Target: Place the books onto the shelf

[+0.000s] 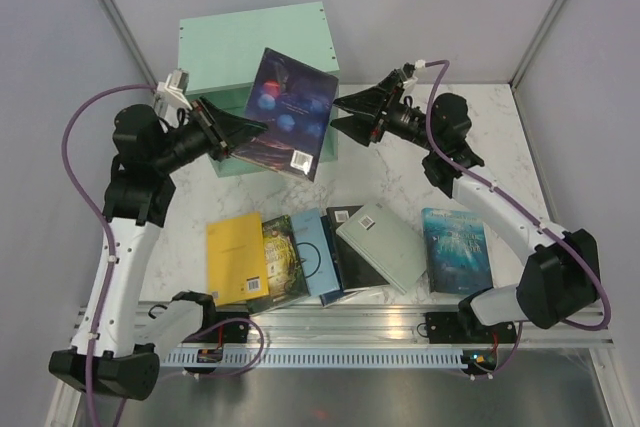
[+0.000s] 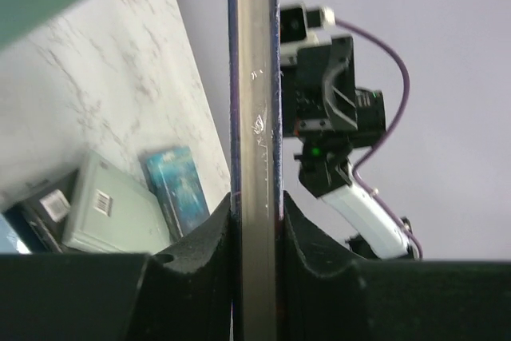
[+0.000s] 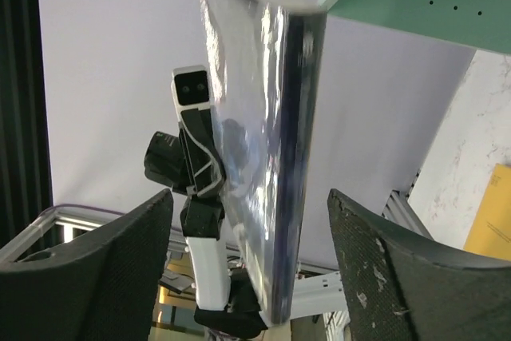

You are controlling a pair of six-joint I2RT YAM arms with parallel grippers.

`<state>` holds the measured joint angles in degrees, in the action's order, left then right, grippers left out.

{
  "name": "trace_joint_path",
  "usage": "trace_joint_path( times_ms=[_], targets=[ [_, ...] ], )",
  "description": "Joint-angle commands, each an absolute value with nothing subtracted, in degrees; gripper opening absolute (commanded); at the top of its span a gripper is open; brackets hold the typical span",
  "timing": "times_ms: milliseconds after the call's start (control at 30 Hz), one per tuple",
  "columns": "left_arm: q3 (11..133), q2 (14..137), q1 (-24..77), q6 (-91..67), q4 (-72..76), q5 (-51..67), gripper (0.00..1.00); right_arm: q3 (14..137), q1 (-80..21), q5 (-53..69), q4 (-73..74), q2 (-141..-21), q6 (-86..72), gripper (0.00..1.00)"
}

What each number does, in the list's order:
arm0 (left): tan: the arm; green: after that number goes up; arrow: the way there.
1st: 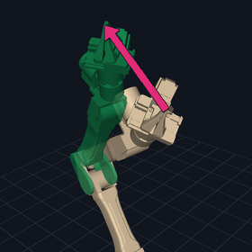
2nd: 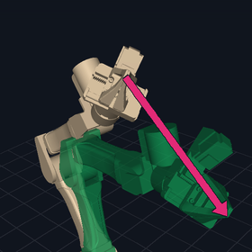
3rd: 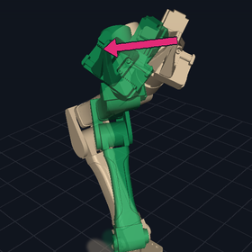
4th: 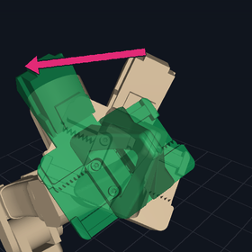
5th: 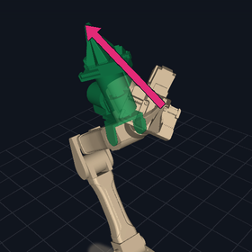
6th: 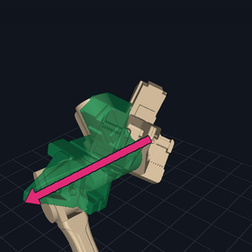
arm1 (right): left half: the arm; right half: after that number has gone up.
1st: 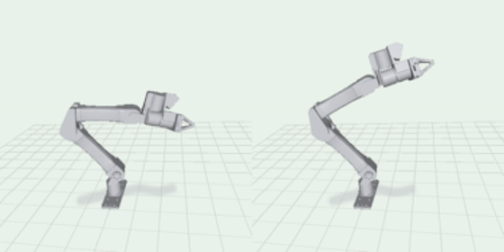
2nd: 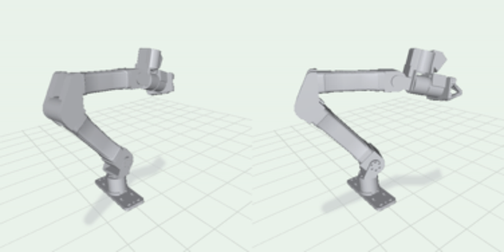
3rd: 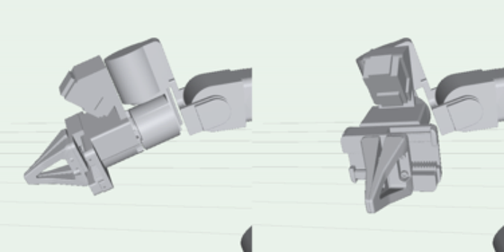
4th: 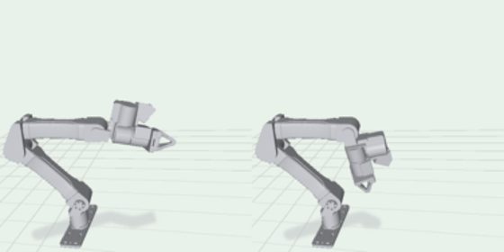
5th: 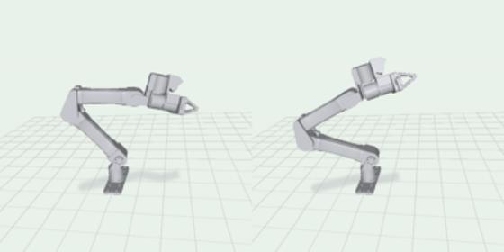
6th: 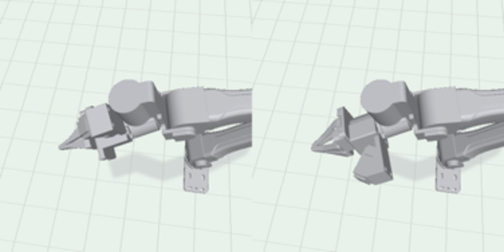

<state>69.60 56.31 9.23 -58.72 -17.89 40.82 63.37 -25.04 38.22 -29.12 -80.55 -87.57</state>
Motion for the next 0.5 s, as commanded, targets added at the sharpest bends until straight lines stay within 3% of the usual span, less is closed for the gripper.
trace_joint_path(
  times_ms=[0, 467],
  targets=[
    [75.9, 56.9, 1.9, -56.2, -14.1, 49.4, 0.02, 65.9, -23.5, 39.8, -26.5, -78.2, -85.4, 0.82],
    [93.4, 71.6, -10.5, -60.8, -11.7, 47.5, 0.02, 63.3, -18.9, 42.1, -23.0, -75.3, -84.0, 0.84]
  ],
)
